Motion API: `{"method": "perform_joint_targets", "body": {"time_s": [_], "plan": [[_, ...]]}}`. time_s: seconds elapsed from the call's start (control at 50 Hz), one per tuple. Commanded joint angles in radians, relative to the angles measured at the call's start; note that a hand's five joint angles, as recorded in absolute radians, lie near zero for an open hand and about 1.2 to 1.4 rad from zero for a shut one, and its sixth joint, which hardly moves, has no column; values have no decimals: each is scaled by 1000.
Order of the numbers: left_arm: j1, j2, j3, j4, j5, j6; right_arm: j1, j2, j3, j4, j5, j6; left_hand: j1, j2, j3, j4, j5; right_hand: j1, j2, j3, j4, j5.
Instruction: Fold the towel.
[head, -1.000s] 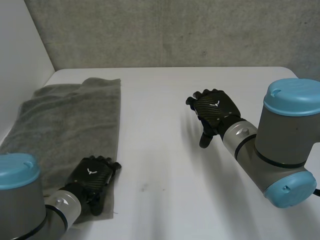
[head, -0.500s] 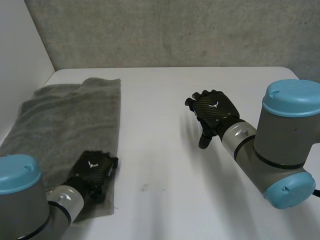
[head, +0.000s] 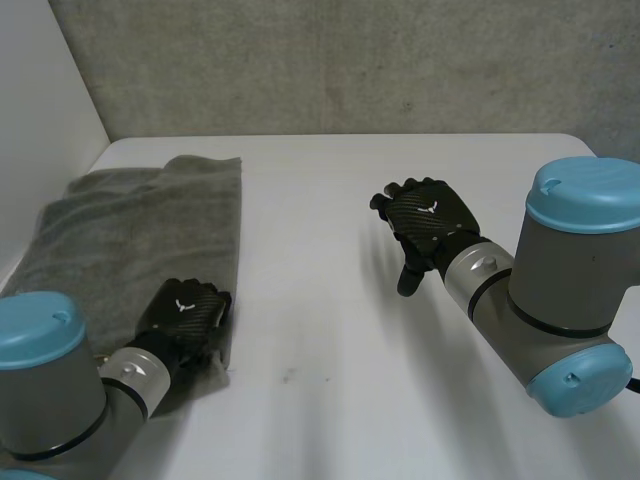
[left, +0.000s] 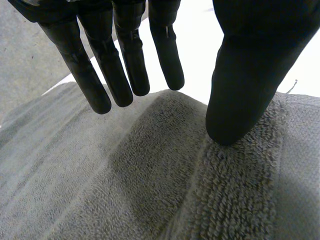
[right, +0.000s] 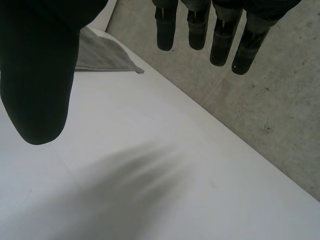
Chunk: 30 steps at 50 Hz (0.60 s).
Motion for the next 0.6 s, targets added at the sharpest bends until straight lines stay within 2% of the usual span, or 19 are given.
{"method": "perform_joint_targets", "body": {"time_s": [0.02,0.16,0.18,0.2,0.24,0.38,0.5,0.6], "plan": [[1,6,-12,-38,3,0,0,0,0,0,0,0,155,155,156,157,159,-29,-44,-38,-57,-43],[1,10,-34,-70,3,-2,0,0,0,0,1,0,322,323,323,325,326,-29,-44,-38,-57,-43],[1,13,-34,-74,3,-2,0,0,0,0,1,0,409,410,410,412,413,-29,-44,-38,-57,-43],[1,13,-32,-81,1,-2,0,1,0,0,1,0,593,594,594,596,597,-29,-44,-38,-57,-43],[0,15,-27,-85,1,-2,0,1,0,0,1,0,671,671,671,673,674,-29,-44,-38,-57,-43],[-11,13,8,-110,-2,-2,0,1,-3,0,3,0,671,672,672,674,675,-29,-44,-38,-57,-43],[-22,-2,124,-119,-11,-20,-12,-8,-20,12,5,0,671,672,672,674,675,-29,-44,-38,-57,-43],[-82,-40,243,-120,-13,-60,-29,-26,-28,14,3,3,671,672,672,674,675,-29,-44,-38,-57,-43]]}}
